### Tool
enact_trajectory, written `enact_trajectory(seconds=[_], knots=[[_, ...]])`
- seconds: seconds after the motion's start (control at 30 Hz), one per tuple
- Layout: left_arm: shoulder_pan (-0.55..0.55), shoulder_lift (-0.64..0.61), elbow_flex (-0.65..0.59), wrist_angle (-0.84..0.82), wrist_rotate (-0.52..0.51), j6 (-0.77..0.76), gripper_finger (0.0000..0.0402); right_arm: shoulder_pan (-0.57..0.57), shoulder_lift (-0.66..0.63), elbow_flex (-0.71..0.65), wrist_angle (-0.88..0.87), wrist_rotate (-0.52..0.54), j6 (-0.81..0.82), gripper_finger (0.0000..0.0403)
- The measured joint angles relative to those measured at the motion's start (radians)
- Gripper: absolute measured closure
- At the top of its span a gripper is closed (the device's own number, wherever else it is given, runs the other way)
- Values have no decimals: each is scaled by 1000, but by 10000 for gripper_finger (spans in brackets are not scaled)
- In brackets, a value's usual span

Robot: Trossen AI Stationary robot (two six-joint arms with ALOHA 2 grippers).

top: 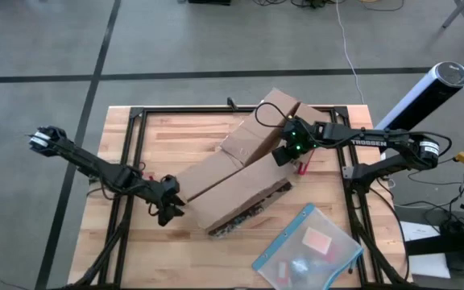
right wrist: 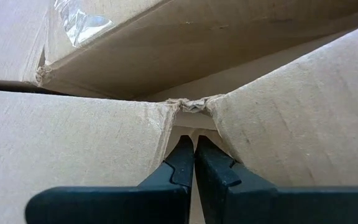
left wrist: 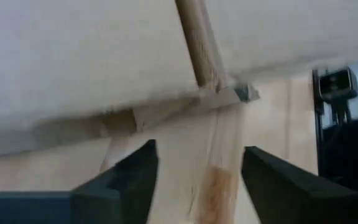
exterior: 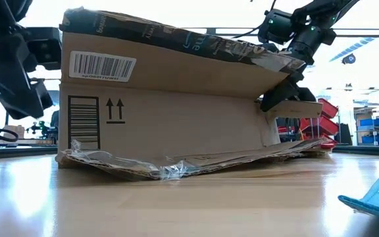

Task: Unpack boxes
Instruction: Break down the box using the red cutter

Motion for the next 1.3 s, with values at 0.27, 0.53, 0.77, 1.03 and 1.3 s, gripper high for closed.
enact_trajectory(seconds=[0.27,0.53,0.77,1.03,1.3], knots=[[0,94,-1,112,-274,-29,84,0,0,0,-7,-2,0,403],[-1,170,-2,236,-418,-10,89,-2,0,0,-10,3,-14,402],[-1,164,50,346,-594,199,90,-2,-1,-1,-15,6,-16,402],[0,166,132,348,-656,354,91,-1,0,-1,-2,-7,-17,403],[6,164,220,313,-717,469,275,0,0,-1,-1,-10,-25,403]])
